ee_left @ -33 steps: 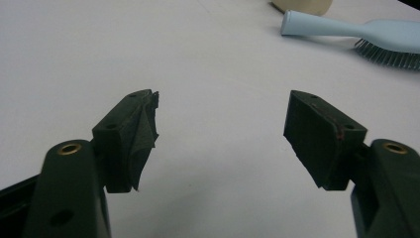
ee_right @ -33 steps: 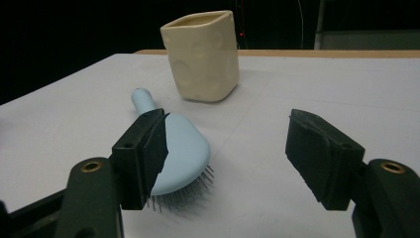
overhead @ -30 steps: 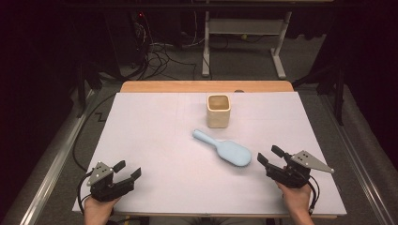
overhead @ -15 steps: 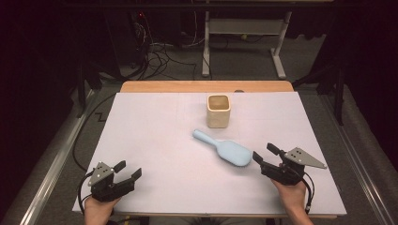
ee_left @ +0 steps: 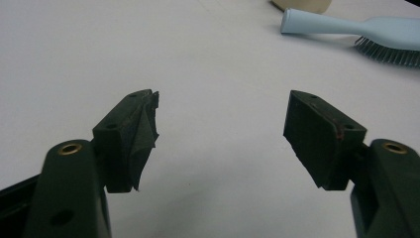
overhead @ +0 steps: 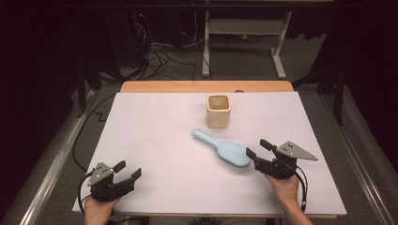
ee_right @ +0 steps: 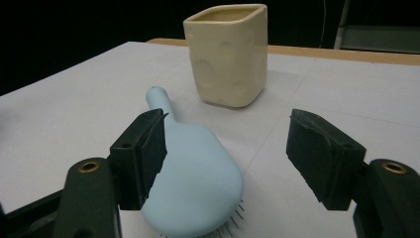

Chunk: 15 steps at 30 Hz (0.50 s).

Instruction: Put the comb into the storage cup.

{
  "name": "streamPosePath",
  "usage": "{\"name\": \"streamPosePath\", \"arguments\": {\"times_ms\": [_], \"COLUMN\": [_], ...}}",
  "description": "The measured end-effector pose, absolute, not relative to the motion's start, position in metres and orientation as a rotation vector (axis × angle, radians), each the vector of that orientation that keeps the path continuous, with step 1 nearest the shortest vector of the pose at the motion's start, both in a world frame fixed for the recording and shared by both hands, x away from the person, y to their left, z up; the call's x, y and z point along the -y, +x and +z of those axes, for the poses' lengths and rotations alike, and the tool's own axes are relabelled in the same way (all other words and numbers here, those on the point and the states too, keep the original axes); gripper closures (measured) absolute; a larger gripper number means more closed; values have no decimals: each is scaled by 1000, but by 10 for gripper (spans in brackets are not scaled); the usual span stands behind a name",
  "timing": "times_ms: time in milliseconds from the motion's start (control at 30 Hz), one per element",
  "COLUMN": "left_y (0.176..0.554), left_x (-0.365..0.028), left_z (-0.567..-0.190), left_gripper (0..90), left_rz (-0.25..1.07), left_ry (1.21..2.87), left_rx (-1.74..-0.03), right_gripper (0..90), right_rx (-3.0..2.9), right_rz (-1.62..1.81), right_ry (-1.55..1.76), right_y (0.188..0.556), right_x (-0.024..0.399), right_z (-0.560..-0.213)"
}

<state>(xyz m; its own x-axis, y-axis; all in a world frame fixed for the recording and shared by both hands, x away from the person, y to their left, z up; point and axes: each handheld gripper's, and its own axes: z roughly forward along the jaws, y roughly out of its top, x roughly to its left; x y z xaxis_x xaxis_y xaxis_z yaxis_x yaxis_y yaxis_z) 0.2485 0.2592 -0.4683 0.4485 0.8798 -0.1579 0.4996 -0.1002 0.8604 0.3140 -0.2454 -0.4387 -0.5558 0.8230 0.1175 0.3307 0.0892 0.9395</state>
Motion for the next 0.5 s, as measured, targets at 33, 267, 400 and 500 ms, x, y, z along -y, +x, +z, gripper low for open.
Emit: {"name": "streamPosePath", "arguments": {"times_ms": [33,267,400,500], "left_y": [248,248,248,248], "left_x": [-259,-259,-259,-259], "left_z": [-468,-468,-468,-468], "left_gripper": [296,297,297,297], "left_rz": [502,502,502,500], "left_ry": [1752,1750,1750,1751], "left_rx": [-1188,-1189,-1188,-1188], "right_gripper": [323,326,331,333], "right_rx": [-1933,-1955,-1974,-1980], "right_rz": [1470,1482,1483,1483], "right_ry": [1134,1151,1143,1139], "right_y": [315,323,327,329], "right_x": [244,236,230,227], "right_z": [-438,-434,-431,-428]}}
